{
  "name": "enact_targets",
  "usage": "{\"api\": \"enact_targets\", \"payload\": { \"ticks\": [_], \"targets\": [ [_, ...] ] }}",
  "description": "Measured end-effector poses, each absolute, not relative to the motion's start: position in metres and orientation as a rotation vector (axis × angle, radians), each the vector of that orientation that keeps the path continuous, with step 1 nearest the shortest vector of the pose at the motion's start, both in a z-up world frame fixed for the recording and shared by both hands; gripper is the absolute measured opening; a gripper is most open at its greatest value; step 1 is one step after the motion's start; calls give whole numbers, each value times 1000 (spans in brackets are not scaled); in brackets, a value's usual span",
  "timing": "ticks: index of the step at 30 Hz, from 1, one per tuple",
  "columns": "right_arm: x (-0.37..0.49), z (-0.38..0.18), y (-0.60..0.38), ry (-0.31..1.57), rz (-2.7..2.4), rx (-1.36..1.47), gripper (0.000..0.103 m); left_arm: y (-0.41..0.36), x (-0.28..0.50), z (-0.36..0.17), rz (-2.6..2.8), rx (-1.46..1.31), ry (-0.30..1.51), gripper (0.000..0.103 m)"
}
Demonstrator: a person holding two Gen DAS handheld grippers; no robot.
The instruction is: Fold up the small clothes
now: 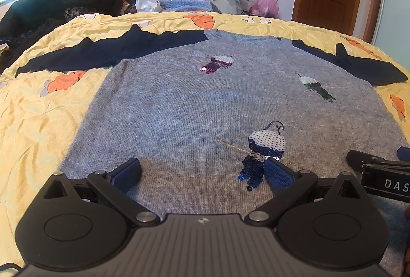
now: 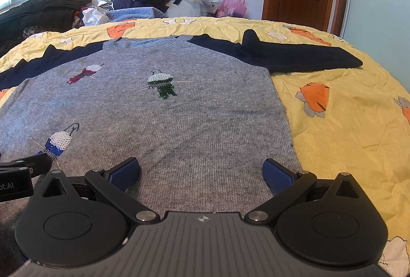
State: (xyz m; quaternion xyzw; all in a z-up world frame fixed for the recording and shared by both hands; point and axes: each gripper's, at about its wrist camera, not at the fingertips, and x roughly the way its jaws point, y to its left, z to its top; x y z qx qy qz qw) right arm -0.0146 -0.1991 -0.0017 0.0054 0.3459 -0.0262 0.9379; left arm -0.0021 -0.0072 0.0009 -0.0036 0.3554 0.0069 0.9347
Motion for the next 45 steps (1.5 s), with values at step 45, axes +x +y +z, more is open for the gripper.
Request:
{"api": "enact_targets", "payload": {
  "ticks": [45],
  "targets": [
    [-15, -2, -199, 705, -54, 10, 103, -3, -3, 0, 14, -10, 726, 103]
  ]
}}
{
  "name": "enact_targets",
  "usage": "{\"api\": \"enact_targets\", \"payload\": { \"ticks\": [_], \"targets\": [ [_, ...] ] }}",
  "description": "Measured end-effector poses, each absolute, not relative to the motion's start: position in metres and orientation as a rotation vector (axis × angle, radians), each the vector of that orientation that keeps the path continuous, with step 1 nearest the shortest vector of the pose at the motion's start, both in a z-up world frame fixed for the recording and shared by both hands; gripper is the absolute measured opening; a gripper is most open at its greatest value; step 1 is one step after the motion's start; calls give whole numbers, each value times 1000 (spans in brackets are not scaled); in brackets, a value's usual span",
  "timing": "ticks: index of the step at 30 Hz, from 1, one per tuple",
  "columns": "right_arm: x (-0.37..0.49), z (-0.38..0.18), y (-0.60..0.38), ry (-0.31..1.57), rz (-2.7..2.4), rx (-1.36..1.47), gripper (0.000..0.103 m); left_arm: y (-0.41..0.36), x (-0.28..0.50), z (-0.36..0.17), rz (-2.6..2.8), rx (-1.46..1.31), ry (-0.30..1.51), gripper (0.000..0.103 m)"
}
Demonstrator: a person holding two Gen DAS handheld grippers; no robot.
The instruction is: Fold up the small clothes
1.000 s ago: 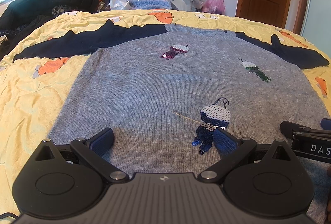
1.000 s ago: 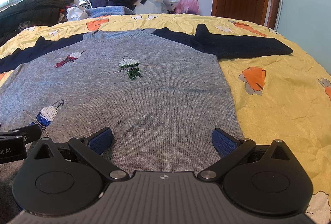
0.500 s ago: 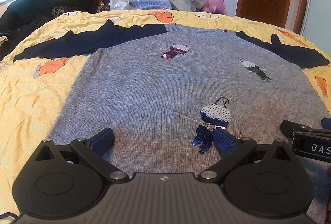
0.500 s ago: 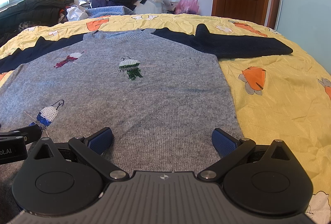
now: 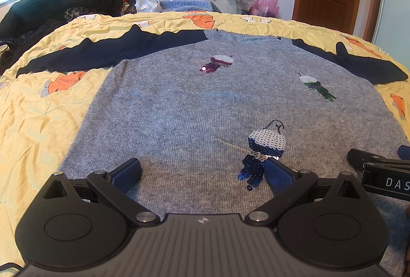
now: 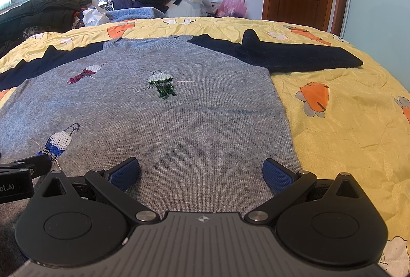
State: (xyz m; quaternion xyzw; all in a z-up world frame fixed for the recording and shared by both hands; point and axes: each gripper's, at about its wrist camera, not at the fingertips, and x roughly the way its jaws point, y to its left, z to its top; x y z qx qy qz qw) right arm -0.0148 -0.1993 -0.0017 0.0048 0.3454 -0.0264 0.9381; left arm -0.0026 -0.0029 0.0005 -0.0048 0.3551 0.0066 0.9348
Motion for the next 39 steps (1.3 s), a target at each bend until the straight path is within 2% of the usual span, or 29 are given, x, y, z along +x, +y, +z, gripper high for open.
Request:
{"api": "enact_targets", "payload": {
  "ticks": [16, 21, 25, 28, 31, 35, 39],
  "targets": [
    [-14, -3, -205, 716, -36, 10, 103, -3, -3, 0, 13, -10, 726, 103],
    [7, 24, -228, 711, 88, -6, 102, -4, -2, 0, 14, -9, 727, 103],
    [51, 50, -292, 609, 38, 15, 103, -3, -3, 0, 13, -9, 726, 103],
    [99, 57, -361, 621, -58, 138, 102, -4, -2, 0, 13, -8, 726, 103],
    [138, 53, -440, 618, -173, 333, 92, -4, -2, 0, 13, -8, 726, 103],
    [170, 40, -529, 593, -312, 550, 89, -4, -2, 0, 14, -8, 726, 103],
    [189, 21, -582, 580, -365, 726, 81, -4, -2, 0, 13, -8, 726, 103]
  ]
}}
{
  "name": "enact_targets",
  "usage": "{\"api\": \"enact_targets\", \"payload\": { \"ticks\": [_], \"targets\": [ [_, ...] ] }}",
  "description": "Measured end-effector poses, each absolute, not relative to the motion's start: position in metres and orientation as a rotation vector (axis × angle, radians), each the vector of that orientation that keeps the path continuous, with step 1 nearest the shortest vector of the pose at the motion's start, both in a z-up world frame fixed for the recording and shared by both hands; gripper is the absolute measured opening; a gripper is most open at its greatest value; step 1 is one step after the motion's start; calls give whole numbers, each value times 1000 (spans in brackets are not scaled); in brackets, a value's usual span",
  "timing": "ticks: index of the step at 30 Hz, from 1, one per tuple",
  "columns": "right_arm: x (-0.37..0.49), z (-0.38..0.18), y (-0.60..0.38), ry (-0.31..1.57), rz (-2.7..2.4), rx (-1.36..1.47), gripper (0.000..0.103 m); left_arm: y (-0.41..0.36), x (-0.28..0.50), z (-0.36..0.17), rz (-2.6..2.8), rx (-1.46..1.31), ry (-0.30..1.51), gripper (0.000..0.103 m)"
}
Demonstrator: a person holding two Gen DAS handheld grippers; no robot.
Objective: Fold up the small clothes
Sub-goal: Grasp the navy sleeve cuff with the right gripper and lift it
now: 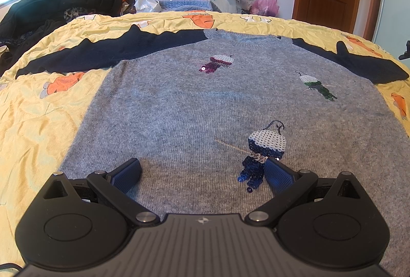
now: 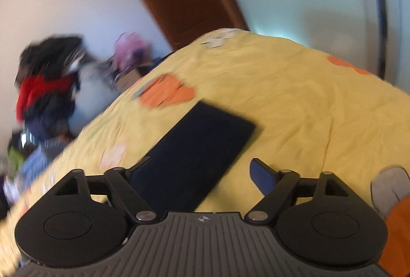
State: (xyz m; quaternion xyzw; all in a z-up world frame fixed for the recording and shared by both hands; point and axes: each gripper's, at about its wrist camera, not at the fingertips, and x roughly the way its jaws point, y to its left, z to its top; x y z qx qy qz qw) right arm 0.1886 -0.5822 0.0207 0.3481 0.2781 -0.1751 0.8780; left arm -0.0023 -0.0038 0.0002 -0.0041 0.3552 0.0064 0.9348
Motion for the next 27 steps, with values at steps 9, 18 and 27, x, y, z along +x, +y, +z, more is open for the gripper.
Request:
{"api": "enact_targets", "payload": {
  "ticks": [9, 18, 27],
  "targets": [
    [222, -10, -592, 561, -374, 776, 41, -4, -2, 0, 13, -9, 726, 103],
    [207, 37, -525, 471, -294, 538, 17, -4, -2, 0, 13, -9, 726, 103],
    [192, 85, -338, 436, 108, 308, 17, -2, -1, 0, 2, -29, 719, 103]
  ]
}}
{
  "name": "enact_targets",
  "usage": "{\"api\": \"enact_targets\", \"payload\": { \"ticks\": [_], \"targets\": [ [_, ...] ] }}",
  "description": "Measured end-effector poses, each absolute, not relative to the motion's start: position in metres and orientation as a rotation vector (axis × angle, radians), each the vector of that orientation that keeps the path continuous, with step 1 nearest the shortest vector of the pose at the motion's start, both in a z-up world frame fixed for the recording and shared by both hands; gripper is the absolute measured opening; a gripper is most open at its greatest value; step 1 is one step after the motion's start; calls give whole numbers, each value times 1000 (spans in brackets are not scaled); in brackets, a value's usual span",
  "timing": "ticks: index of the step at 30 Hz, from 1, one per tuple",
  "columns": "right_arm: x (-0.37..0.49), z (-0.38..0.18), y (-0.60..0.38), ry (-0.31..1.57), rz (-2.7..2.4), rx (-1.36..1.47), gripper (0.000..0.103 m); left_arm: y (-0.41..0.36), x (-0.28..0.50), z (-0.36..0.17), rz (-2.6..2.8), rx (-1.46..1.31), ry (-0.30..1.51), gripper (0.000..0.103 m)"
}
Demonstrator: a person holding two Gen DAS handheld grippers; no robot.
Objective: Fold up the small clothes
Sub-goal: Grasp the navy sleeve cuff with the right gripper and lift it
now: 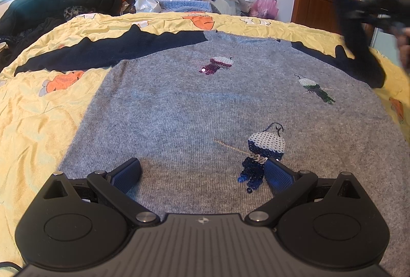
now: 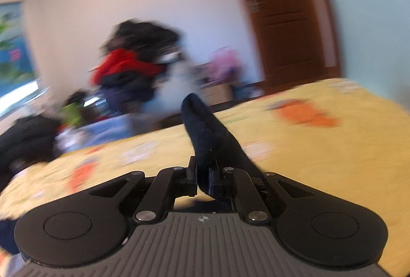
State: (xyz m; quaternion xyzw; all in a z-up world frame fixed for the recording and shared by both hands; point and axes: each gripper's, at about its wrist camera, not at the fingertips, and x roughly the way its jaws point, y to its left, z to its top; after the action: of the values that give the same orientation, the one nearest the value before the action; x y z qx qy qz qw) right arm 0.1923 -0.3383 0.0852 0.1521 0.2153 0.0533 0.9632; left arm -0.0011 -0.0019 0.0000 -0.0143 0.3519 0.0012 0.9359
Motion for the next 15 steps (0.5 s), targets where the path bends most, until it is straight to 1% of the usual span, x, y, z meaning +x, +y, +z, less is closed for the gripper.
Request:
{"api": "enact_targets", "payload": {
  "ticks": [3, 6, 8, 9, 10, 11, 12, 15],
  "targets": [
    [199, 71, -263, 492, 204, 224, 17, 0, -1, 0, -2, -37, 717, 103],
    [197, 42, -197, 581, 243, 160, 16, 2, -2, 0, -10, -44, 714, 103],
    [200, 23, -171, 668, 218, 139, 30, 3, -2, 0, -15, -39, 715, 103],
    [195, 22, -169, 640, 221, 144, 35, 3, -2, 0, -18, -31, 717, 103],
    [185, 28, -169, 603, 226, 151, 56, 3, -3, 1, -19, -20, 719, 103],
    [173, 32, -172, 581, 224, 166, 70, 2, -5, 2, -22, -6, 719, 103],
    [162, 38, -182, 551, 233, 193, 73, 1, -5, 4, -28, 18, 715, 103],
    [131, 45, -223, 533, 273, 303, 73, 2, -1, 27, -68, 28, 633, 103]
  ]
}}
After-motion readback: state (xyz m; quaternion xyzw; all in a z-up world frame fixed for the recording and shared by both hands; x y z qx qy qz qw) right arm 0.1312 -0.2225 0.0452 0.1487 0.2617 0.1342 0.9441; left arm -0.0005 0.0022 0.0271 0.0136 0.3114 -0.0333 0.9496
